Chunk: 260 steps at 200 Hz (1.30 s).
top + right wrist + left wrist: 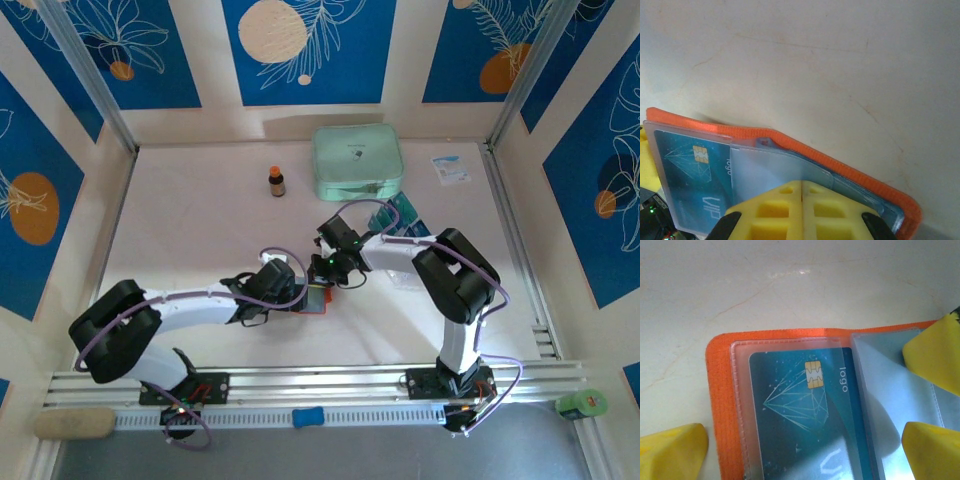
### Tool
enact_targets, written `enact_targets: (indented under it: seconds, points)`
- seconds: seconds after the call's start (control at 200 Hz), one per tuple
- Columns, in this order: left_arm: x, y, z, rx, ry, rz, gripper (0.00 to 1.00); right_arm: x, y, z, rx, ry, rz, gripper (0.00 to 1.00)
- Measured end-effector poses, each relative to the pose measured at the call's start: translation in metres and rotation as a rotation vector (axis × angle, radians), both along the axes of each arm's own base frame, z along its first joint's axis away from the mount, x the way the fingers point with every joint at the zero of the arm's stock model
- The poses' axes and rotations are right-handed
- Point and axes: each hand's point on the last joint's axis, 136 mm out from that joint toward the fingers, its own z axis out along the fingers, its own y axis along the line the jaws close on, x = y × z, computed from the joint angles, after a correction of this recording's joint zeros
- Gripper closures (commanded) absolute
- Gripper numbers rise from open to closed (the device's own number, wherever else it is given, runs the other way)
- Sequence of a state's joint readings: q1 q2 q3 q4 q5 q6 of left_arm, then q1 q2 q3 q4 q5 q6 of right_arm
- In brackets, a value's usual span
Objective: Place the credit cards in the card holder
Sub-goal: Flip over the card slot on the card holder.
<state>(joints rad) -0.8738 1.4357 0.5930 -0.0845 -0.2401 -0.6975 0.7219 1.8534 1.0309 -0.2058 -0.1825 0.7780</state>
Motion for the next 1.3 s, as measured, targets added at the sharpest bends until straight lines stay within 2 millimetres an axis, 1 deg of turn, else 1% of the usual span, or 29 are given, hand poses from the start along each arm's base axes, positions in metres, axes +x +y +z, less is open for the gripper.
enact_targets:
  seconds: [0.1, 0.265, 0.415, 0.59, 0.675, 0.88, 0.965, 1.14, 1.21, 1.3]
  points:
    - [0.0, 0.0, 0.0, -0.001, -0.001, 0.0, 0.0, 0.0, 0.0, 0.0, 0.002, 0.001, -0.001, 1.0]
    - [0.001, 0.002, -0.002, 0.004, -0.011, 0.005, 0.11, 0.001, -0.001, 0.0, 0.004, 0.004, -0.003, 1.0]
    - [0.002, 0.005, -0.003, 0.016, -0.023, 0.006, 0.16, 0.001, -0.003, 0.006, 0.003, -0.002, -0.012, 1.0]
    - [0.002, 0.006, -0.004, 0.016, -0.029, 0.008, 0.16, 0.002, -0.009, 0.029, 0.025, -0.041, -0.048, 0.87]
    - [0.002, 0.006, -0.004, 0.016, -0.031, 0.009, 0.15, -0.001, -0.01, 0.035, 0.029, -0.044, -0.07, 0.8]
    - [0.002, 0.006, -0.004, 0.014, -0.032, 0.009, 0.15, -0.014, -0.011, 0.023, -0.003, -0.017, -0.087, 0.78]
    - [0.002, 0.006, -0.004, 0.013, -0.034, 0.009, 0.15, -0.013, -0.009, 0.018, -0.008, -0.014, -0.091, 0.78]
    - [0.002, 0.006, -0.004, 0.013, -0.034, 0.01, 0.15, -0.014, -0.009, 0.0, -0.035, 0.018, -0.099, 0.77]
    - [0.002, 0.006, -0.004, 0.013, -0.034, 0.009, 0.15, -0.013, -0.007, 0.001, -0.026, 0.015, -0.102, 0.73]
    - [0.002, 0.006, -0.004, 0.013, -0.034, 0.01, 0.15, -0.012, -0.006, 0.002, -0.019, 0.013, -0.103, 0.72]
